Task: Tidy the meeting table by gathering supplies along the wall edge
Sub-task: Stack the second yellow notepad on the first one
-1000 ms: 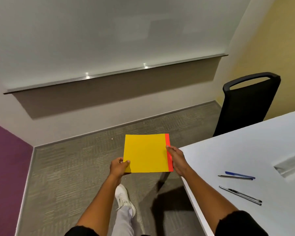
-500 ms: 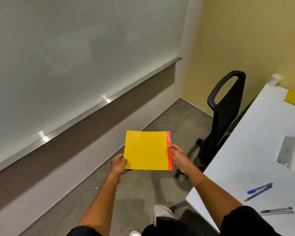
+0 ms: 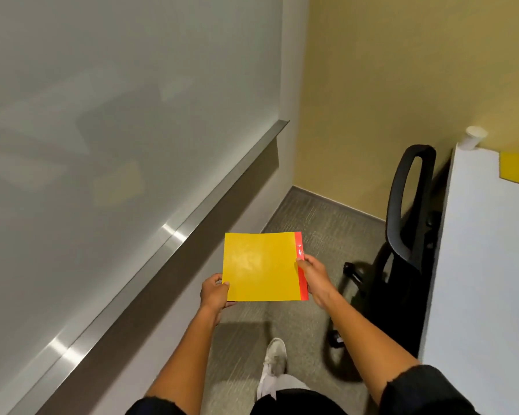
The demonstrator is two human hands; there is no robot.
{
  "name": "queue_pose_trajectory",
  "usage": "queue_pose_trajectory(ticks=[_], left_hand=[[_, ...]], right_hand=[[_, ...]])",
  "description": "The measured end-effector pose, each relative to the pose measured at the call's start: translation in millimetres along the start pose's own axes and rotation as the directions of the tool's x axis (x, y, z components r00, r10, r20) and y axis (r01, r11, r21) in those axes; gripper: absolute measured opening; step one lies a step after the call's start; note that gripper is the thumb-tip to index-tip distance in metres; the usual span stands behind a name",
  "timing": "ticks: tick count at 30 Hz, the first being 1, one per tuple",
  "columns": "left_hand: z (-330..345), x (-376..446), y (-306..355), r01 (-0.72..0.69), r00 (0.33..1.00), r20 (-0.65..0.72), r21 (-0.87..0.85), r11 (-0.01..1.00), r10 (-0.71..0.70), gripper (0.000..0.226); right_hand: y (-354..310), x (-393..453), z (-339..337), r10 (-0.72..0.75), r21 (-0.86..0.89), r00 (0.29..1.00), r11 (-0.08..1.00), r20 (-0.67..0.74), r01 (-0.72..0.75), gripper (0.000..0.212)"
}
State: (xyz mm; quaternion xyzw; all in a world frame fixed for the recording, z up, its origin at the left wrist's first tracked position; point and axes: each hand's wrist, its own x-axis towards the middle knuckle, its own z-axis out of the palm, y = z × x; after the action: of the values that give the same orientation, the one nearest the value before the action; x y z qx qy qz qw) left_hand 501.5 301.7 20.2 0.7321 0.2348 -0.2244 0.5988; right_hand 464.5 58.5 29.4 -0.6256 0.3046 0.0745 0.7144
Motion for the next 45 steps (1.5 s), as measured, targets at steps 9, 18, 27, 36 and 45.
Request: queue_pose_trajectory(ticks=[9,18,27,36,45], left_hand=[[62,119,140,-0.089,0.991,0.106,0.122,0.989,0.077,0.023],[158,228,263,-0.201,0.946,0.294,0.205,0.958,0.136,0.025],[259,315,379,-0.341,0.872,0.466,0.359,0.869,0.149,0.019],[407,347,444,-0.473,0.739,0.665,0.392,0.789,0.113,0.024],[568,329,486,-0.482,0.596,0.801,0.417,0.771,-0.061,0.029]], right_hand=[[-98,114,-8,0.017,0.109,0.988,0.994,-0.150,0.000,0.026],[-173,223,-43,0.014,0.157,0.936,0.987,-0.351,0.044,0.031],[-262,309,-81,-0.037,0.134,0.832,0.982,-0.553,0.134,0.038],[-328,367,-193,-0.042,-0.009,0.588,0.998,-0.808,0.058,0.033],[-358,403,-332,0.011,0.003,0.364,1.000,-0.931,-0.022,0.031]])
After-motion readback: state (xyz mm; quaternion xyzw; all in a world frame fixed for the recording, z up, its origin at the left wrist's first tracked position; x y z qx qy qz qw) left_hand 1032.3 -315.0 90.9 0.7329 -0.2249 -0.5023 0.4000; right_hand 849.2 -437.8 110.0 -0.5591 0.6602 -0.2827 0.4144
